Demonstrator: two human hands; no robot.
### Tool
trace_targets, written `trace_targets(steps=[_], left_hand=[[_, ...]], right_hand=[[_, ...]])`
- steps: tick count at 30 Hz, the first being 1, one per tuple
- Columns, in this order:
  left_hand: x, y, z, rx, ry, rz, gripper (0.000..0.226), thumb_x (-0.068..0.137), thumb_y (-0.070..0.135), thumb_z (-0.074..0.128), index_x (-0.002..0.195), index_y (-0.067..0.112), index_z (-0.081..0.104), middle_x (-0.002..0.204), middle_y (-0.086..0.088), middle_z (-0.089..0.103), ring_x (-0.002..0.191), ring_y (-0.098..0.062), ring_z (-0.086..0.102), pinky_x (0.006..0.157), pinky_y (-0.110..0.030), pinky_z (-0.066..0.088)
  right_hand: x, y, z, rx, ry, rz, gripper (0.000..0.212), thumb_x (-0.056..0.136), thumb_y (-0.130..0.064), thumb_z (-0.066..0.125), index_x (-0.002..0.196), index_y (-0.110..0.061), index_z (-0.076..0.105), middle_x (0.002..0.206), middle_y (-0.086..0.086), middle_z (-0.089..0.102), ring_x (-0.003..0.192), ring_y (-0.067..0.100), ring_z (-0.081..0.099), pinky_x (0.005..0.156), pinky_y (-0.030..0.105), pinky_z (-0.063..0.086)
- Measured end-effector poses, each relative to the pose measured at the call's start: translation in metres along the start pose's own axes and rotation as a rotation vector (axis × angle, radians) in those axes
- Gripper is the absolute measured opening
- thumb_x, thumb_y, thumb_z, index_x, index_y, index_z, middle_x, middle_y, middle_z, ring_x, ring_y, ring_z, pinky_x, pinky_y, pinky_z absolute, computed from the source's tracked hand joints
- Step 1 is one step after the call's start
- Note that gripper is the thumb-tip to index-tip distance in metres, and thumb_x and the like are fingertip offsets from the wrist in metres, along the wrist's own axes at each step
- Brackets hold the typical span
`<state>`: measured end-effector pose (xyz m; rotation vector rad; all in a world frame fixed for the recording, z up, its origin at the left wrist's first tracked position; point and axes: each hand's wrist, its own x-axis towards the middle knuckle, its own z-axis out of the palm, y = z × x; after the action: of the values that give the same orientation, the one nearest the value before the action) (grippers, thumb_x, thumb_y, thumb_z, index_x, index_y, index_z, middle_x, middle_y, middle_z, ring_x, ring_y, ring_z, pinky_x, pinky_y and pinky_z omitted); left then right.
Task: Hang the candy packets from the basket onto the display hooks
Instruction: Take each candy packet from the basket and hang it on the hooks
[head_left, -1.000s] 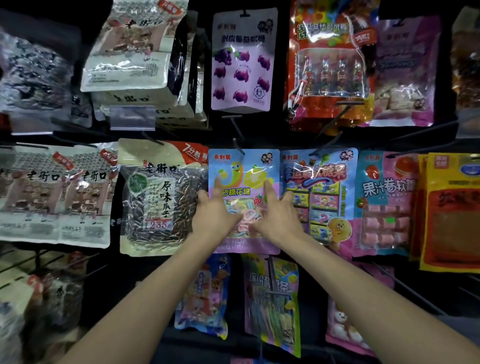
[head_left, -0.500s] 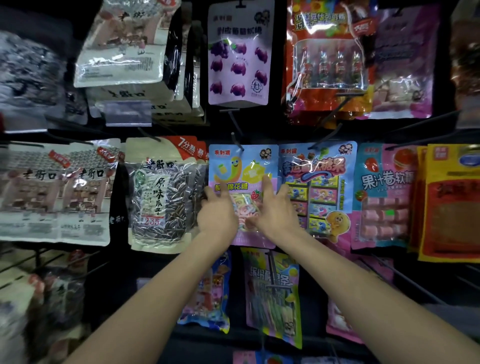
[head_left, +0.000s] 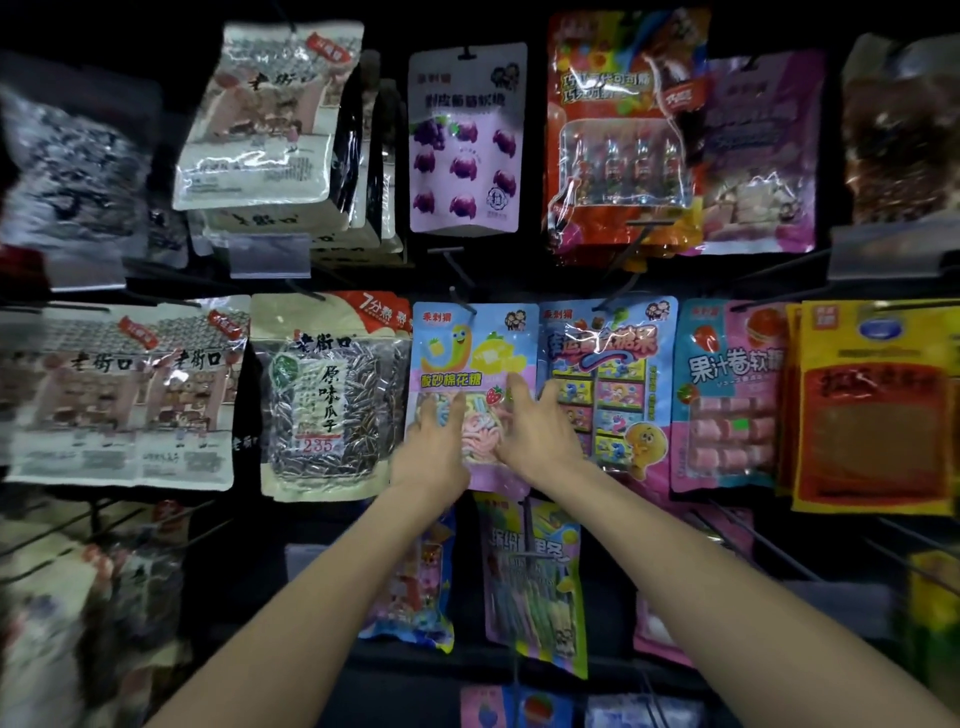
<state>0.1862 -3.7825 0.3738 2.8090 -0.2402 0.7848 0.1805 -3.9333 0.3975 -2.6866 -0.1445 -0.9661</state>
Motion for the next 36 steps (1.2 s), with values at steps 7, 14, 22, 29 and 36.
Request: trace_targets(steps=[7, 14, 22, 29, 36], left_hand=[[-0.014, 0.014, -0.016, 0.056, -0.035, 0.004, 0.09, 0.093, 0.029, 0.068, 0.164, 0.025, 0.013, 0.167, -0.02, 0.012, 0.145, -0.043, 0.035, 0.105, -0.054, 0.047], [-0.039, 0.032, -0.036, 0.094, -0.017, 0.042, 0.083, 0.094, 0.031, 0.066, 0.162, 0.024, 0.021, 0.162, -0.018, 0.025, 0.144, -0.038, 0.038, 0.102, -0.05, 0.049], [-0.135, 0.06, -0.052, -0.003, 0.151, 0.223, 0.077, 0.094, 0.056, 0.061, 0.16, 0.03, 0.032, 0.154, -0.004, 0.041, 0.131, -0.029, 0.052, 0.092, -0.043, 0.055], [-0.262, 0.091, -0.011, -0.142, 0.164, 0.411, 0.074, 0.092, 0.063, 0.055, 0.157, 0.029, 0.042, 0.153, -0.003, 0.047, 0.134, -0.026, 0.053, 0.101, -0.045, 0.052], [-0.363, 0.119, 0.095, -0.283, -0.053, 0.439, 0.069, 0.093, 0.059, 0.057, 0.152, 0.024, 0.051, 0.152, -0.004, 0.048, 0.133, -0.026, 0.056, 0.106, -0.045, 0.051]], right_hand=[[-0.015, 0.012, -0.016, 0.018, -0.094, -0.04, 0.069, 0.084, -0.015, 0.08, 0.144, -0.018, 0.047, 0.139, 0.018, 0.028, 0.11, 0.043, 0.059, 0.087, 0.047, 0.058], [-0.046, 0.022, -0.048, 0.115, -0.154, -0.117, 0.092, 0.082, -0.024, 0.085, 0.159, -0.029, 0.035, 0.139, 0.009, 0.032, 0.124, 0.033, 0.051, 0.095, 0.043, 0.055], [-0.145, 0.05, -0.121, 0.158, -0.157, -0.266, 0.092, 0.087, -0.048, 0.078, 0.161, -0.04, 0.025, 0.159, -0.004, 0.022, 0.142, 0.022, 0.039, 0.108, 0.042, 0.049], [-0.297, 0.111, -0.144, 0.265, -0.222, -0.246, 0.086, 0.082, -0.073, 0.063, 0.157, -0.054, 0.025, 0.161, -0.026, 0.016, 0.15, 0.004, 0.029, 0.119, 0.037, 0.038], [-0.422, 0.187, -0.091, 0.304, -0.42, -0.1, 0.083, 0.085, -0.066, 0.066, 0.157, -0.053, 0.028, 0.156, -0.032, 0.018, 0.142, -0.02, 0.02, 0.107, 0.001, 0.023]])
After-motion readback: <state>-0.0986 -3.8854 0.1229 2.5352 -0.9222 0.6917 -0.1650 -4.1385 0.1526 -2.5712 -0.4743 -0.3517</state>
